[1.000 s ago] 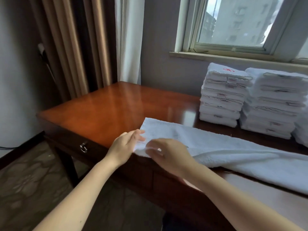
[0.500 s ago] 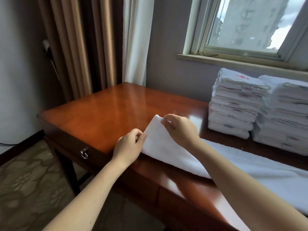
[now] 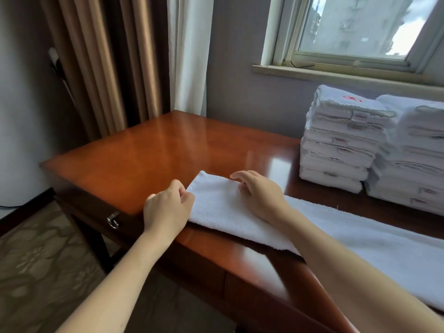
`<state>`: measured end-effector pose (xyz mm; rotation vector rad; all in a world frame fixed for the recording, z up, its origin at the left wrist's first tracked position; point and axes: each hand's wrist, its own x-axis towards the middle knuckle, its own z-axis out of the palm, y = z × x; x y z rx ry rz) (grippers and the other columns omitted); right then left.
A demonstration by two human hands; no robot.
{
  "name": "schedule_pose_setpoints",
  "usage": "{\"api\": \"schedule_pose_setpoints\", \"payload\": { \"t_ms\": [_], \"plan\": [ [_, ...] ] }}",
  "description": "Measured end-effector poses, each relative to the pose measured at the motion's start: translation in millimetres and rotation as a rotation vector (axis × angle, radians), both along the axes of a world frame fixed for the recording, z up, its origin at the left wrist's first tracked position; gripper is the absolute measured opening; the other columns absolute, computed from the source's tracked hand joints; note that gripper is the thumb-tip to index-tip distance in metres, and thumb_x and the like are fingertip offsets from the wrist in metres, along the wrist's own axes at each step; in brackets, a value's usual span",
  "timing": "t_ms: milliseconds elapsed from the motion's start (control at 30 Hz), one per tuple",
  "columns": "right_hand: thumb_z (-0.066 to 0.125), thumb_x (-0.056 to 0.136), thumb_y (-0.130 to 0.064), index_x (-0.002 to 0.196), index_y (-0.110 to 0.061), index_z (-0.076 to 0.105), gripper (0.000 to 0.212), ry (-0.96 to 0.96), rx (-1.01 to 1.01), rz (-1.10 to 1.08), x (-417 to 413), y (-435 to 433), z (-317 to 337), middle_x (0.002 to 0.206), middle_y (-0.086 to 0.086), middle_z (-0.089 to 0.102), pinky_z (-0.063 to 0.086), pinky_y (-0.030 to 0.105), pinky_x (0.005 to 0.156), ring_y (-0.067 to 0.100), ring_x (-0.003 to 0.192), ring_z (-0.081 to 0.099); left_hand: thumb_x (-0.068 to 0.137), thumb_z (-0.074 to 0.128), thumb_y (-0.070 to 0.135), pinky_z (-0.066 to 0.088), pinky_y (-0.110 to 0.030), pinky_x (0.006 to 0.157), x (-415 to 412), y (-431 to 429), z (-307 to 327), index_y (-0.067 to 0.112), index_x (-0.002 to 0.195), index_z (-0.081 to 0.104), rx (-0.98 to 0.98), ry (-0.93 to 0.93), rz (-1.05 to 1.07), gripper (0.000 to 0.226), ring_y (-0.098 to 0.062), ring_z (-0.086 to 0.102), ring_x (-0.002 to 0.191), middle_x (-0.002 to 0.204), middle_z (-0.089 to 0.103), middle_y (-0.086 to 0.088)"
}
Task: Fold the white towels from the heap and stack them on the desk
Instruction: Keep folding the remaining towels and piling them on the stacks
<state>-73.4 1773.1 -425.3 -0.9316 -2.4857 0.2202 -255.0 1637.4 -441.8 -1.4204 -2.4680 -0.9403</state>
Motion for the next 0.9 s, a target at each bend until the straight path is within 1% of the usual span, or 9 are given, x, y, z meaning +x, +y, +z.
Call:
{"api": "schedule_pose_setpoints", "payload": {
  "t_ms": [67,167,300,367,467,567,733,833,900],
  "plan": [
    [0.043,0.096,-0.016,0.124,-0.032,0.060,0.037,-0.079,0.004,-0.005,-1.1,-0.7,-5.3,0.117,-0.010,0.061,0.050,0.032,0.074,0.015,0.104,0.059,0.090,0.045,0.021,0.034,-0.035,0.072,0.1,0.5,0.7,0.017,0.079,0.045,-0.025,0.021,0.008,0.012,-0.026,0.048,0.057,0.056,0.055,0.003],
    [0.042,0.097,-0.016,0.126,-0.031,0.060,0.036,-0.093,-0.019,0.001,-0.9,1.8,-2.3,0.120,-0.009,0.061,0.052,0.035,0.078,0.016,0.106,0.060,0.092,0.043,0.021,0.032,-0.034,0.070,0.7,3.7,2.6,0.017,0.083,0.045,-0.067,0.058,0.027,0.010,-0.025,0.049,0.058,0.059,0.057,0.005],
    [0.045,0.100,-0.018,0.121,-0.029,0.062,0.029,0.020,0.093,-0.005,-2.0,6.3,9.4,0.114,-0.009,0.062,0.051,0.034,0.068,0.018,0.095,0.063,0.096,0.035,0.019,0.030,-0.033,0.066,1.2,10.8,3.6,0.014,0.088,0.043,-0.108,0.105,0.061,0.013,-0.025,0.048,0.058,0.062,0.055,0.004],
    [0.045,0.100,-0.019,0.121,-0.029,0.062,0.029,0.023,0.121,-0.005,-3.3,7.5,10.2,0.113,-0.009,0.062,0.050,0.034,0.067,0.019,0.094,0.063,0.098,0.032,0.019,0.031,-0.033,0.063,1.8,13.3,4.4,0.012,0.090,0.043,-0.130,0.132,0.078,0.015,-0.027,0.054,0.061,0.065,0.059,0.000],
    [0.042,0.100,-0.019,0.126,-0.030,0.059,0.033,-0.076,0.040,0.013,-3.2,8.0,3.8,0.119,-0.009,0.060,0.051,0.034,0.074,0.018,0.101,0.062,0.102,0.028,0.019,0.032,-0.033,0.062,1.0,15.3,6.5,0.014,0.093,0.041,-0.181,0.169,0.092,0.017,-0.031,0.066,0.075,0.077,0.067,-0.004],
    [0.041,0.102,-0.029,0.132,-0.030,0.055,0.033,-0.105,-0.057,0.007,-1.2,9.5,4.2,0.120,-0.008,0.058,0.050,0.033,0.078,0.016,0.103,0.060,0.104,0.028,0.020,0.032,-0.031,0.062,-2.1,16.2,8.5,0.014,0.097,0.044,-0.218,0.254,0.089,0.018,-0.025,0.066,0.073,0.077,0.068,-0.002],
    [0.038,0.101,-0.027,0.137,-0.029,0.050,0.038,-0.195,-0.125,0.027,8.2,7.7,11.3,0.133,-0.005,0.053,0.048,0.037,0.091,0.019,0.122,0.049,0.104,0.033,0.026,0.036,-0.035,0.072,-5.5,20.7,15.9,0.017,0.104,0.050,-0.198,0.336,0.126,0.019,-0.025,0.066,0.081,0.082,0.068,-0.001],
    [0.038,0.102,-0.027,0.140,-0.026,0.049,0.040,-0.199,-0.130,0.056,14.1,-3.5,9.3,0.142,-0.004,0.048,0.043,0.037,0.099,0.021,0.129,0.043,0.101,0.044,0.025,0.038,-0.035,0.085,1.8,22.4,15.7,0.019,0.119,0.052,-0.143,0.308,0.128,0.021,-0.023,0.060,0.101,0.106,0.065,0.000],
    [0.037,0.101,-0.019,0.139,-0.022,0.051,0.041,-0.140,-0.126,0.076,18.0,-10.4,8.8,0.141,-0.005,0.050,0.043,0.035,0.099,0.019,0.128,0.045,0.097,0.049,0.023,0.035,-0.034,0.094,13.2,25.8,15.1,0.023,0.127,0.052,-0.040,0.263,0.026,0.030,-0.023,0.054,0.111,0.119,0.060,0.002]
  ]
}}
